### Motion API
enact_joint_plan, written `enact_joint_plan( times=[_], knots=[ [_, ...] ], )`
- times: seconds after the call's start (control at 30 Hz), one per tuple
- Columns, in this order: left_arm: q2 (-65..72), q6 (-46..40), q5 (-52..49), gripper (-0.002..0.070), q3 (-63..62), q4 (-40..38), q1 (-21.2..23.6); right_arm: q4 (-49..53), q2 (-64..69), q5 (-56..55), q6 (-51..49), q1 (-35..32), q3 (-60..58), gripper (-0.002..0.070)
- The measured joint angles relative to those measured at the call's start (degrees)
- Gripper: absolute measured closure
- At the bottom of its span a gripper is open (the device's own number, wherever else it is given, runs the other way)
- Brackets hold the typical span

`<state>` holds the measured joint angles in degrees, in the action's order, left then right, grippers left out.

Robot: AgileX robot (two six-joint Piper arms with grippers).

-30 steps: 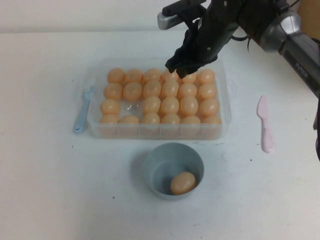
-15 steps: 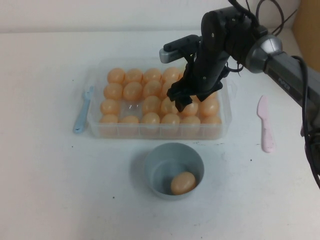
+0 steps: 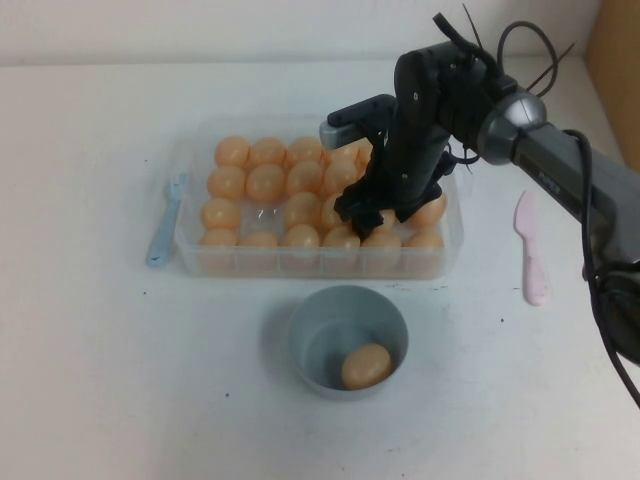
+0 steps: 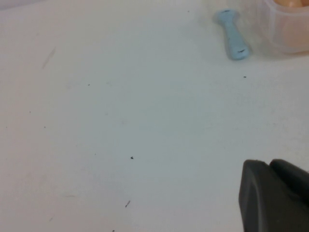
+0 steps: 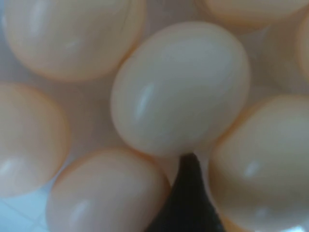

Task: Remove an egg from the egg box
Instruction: Pick up the egg from the plastic box, then place the egg in the bowl

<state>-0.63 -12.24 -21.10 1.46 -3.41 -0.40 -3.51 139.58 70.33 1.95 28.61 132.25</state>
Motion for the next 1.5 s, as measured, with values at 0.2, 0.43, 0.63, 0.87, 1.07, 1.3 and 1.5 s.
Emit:
enact_joint_plan(
  times=[0.2, 0.43, 0.63, 0.87, 1.07, 1.3, 1.5],
  knots=[
    [0.0, 0.0, 0.0, 0.0678, 0.0, 0.0, 0.0, 0.23, 0.45, -0.61, -0.22, 0.0, 0.0, 0.0276],
    [0.0, 0.0, 0.0, 0.0678, 0.0, 0.0, 0.0, 0.23, -0.02, 0.45, -0.34, 0.0, 4.31, 0.0285],
    [0.0, 0.0, 0.0, 0.0678, 0.0, 0.0, 0.0, 1.34, -5.66, 0.79, -0.21, 0.52, 6.65, 0.0285],
    [0.0, 0.0, 0.0, 0.0678, 0.0, 0.0, 0.0, 2.66, -15.69, 0.79, 1.92, 5.8, -1.43, 0.0285],
    [0.0, 0.0, 0.0, 0.0678, 0.0, 0.0, 0.0, 2.55, -22.97, 0.79, 2.45, 10.49, -18.89, 0.0285],
    [0.0, 0.0, 0.0, 0.0678, 0.0, 0.0, 0.0, -0.23, -26.68, -0.21, 2.92, 11.74, -32.71, 0.0285],
    [0.0, 0.0, 0.0, 0.0678, 0.0, 0.0, 0.0, -5.53, -26.68, -5.7, 6.48, 11.74, -35.74, 0.0286]
  ],
)
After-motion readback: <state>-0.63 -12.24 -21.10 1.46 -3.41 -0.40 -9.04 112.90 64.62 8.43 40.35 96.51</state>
